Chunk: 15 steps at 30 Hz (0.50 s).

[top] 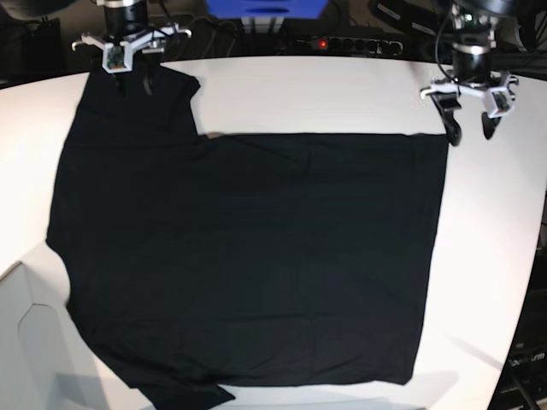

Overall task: Fold the T-shirt properly
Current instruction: 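Lower both grippers onto the shoulder edge corners of the black T-shirt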

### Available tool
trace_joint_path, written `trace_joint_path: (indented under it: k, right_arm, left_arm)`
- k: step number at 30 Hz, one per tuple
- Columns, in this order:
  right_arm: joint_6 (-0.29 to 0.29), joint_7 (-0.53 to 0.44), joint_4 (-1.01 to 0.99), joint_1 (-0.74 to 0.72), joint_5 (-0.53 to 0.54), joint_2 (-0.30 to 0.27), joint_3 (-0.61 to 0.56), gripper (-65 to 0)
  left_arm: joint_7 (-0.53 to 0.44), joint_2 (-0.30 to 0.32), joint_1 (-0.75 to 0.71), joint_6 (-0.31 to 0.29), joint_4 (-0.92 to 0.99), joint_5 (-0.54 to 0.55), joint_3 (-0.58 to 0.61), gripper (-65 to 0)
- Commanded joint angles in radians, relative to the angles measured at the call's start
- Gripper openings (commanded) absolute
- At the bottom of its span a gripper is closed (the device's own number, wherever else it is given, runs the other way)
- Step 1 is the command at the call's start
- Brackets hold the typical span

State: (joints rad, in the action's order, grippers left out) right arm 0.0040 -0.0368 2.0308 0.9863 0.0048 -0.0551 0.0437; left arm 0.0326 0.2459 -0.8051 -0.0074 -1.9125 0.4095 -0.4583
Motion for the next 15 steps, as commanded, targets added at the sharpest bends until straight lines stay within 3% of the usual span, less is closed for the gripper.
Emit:
trace_joint_path:
  k: [1,7,15]
  right_arm:
    - [0.001,-0.024,0.014,0.003,0.001,-0.002,0.003,-36.0]
    - [0.001,-0.024,0.012,-0.025,-0.002,-0.002,0.003,-36.0]
    - [0.001,-0.022,0.012,-0.053,-0.004,-0.001,0.032,-36.0]
  left_arm:
    - [-0.023,0.005,0.011,0.002,0.012,-0.001,-0.006,-25.2]
    - [-0.023,0.005,0.163,0.001,0.224,-0.001,0.005,-25.1]
    - [-0.023,0.011,0.296,0.001,0.397,-0.001,0.108,-25.1]
